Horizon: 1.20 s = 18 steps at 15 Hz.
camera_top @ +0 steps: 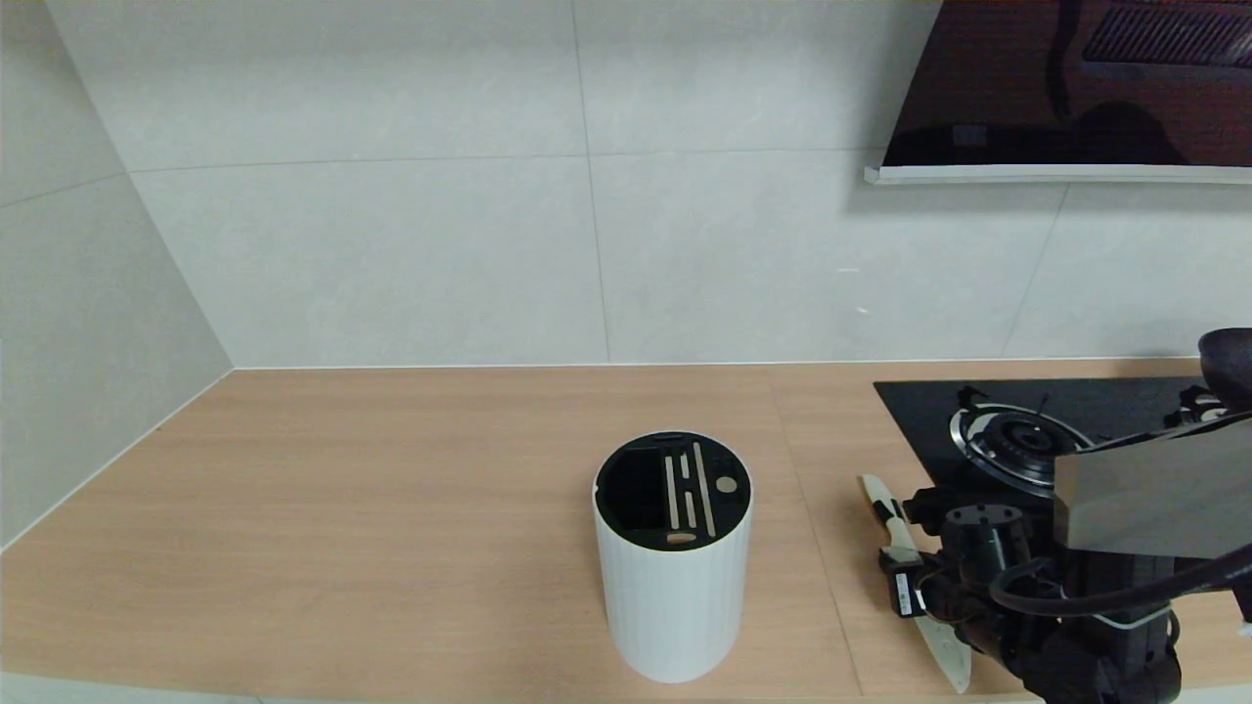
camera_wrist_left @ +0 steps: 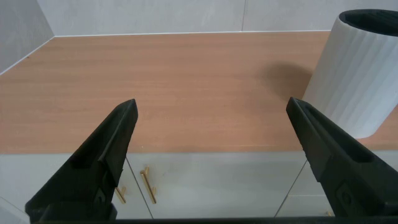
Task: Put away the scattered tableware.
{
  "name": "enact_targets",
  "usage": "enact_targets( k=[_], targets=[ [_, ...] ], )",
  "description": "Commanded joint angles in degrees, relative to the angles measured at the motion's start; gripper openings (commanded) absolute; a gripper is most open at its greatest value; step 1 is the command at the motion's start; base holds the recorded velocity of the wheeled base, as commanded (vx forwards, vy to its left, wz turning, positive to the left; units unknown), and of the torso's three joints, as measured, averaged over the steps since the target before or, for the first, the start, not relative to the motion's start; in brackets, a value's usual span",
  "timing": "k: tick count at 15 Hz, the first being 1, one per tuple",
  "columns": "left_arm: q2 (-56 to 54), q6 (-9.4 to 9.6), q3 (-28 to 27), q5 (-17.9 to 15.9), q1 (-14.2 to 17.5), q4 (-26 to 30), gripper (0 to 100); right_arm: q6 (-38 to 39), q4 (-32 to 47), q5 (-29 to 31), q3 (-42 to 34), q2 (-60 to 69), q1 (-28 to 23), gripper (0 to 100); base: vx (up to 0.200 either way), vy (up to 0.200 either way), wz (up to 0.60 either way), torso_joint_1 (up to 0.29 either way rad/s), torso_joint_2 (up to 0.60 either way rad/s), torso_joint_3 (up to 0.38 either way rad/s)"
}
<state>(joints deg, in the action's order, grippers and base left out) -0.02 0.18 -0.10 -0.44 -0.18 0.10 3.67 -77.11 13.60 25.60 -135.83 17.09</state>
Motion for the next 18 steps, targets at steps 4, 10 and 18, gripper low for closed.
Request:
enact_targets(
  k=[4, 10, 18],
  targets=[
    [0.02, -0.01, 0.01, 0.00, 0.01, -0.01, 100, 0.02, -0.06, 0.90, -0.20, 2.32, 0.05, 0, 0.000, 0.000, 0.00, 0.000, 0.00, 0.000],
    [0.02, -0.01, 0.01, 0.00, 0.01, -0.01, 100, 0.11, 0.11, 1.07, -1.69, 10.76, 0.93, 0, 0.000, 0.000, 0.00, 0.000, 0.00, 0.000],
    [0.02, 0.78, 0.10, -0.09, 0.01, -0.10, 100, 0.46, 0.38, 1.07, -6.79, 27.28, 5.06, 0, 0.000, 0.000, 0.00, 0.000, 0.00, 0.000]
  ],
)
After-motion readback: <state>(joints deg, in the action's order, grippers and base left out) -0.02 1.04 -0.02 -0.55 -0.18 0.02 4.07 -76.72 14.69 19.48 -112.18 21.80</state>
